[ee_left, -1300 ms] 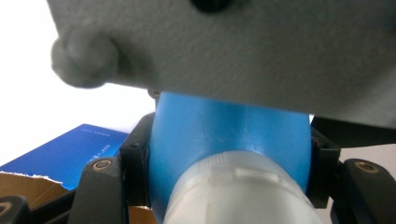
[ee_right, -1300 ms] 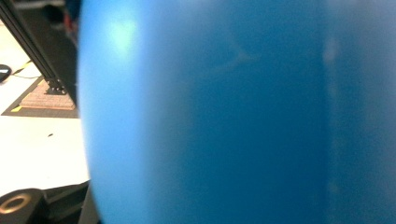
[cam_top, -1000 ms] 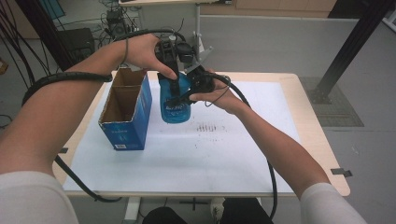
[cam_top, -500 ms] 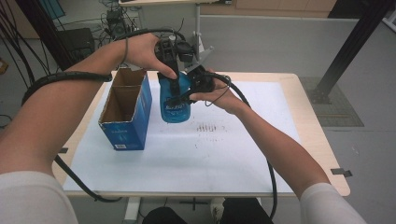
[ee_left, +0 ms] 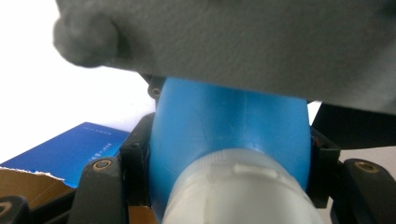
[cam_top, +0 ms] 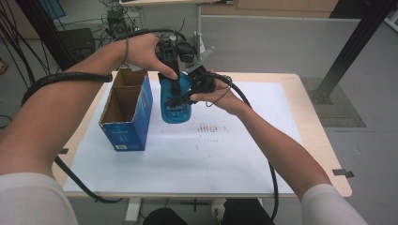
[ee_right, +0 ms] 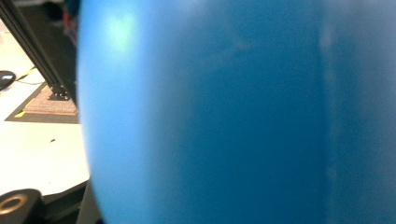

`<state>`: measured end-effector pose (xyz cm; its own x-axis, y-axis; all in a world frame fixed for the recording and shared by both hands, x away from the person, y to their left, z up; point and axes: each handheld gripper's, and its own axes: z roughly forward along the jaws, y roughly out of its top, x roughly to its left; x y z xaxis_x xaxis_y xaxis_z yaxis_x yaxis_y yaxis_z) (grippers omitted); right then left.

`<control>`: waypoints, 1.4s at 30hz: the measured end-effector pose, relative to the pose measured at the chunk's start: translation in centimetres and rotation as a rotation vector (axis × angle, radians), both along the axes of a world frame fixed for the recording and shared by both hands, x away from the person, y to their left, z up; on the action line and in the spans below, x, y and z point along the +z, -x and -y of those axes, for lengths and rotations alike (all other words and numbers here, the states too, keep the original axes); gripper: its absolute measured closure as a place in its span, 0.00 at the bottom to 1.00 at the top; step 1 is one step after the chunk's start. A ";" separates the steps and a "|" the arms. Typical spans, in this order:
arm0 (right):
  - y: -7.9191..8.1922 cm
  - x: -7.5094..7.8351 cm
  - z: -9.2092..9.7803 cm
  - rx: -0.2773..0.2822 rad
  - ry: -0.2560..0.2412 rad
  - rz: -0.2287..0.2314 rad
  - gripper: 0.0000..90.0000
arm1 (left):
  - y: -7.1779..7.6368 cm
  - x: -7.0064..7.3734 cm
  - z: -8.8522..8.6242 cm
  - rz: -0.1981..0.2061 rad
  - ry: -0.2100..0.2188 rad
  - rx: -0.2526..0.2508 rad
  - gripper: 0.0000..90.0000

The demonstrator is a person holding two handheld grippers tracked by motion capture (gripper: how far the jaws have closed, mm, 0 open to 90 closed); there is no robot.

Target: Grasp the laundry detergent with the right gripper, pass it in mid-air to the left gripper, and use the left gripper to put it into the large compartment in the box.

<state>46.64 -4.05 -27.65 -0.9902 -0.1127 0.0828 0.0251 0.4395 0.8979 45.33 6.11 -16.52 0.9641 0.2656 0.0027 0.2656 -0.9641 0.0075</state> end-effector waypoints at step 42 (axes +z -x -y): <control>-0.2 -0.1 0.2 0.008 -0.014 -0.005 0.46 | 0.0 0.1 0.1 -0.001 -0.008 0.014 0.42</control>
<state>46.87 -4.29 -27.73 -0.9889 -0.1213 0.0860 0.0261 0.4274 0.9037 45.37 6.04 -16.41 0.9604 0.2787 0.0040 0.2787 -0.9604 -0.0006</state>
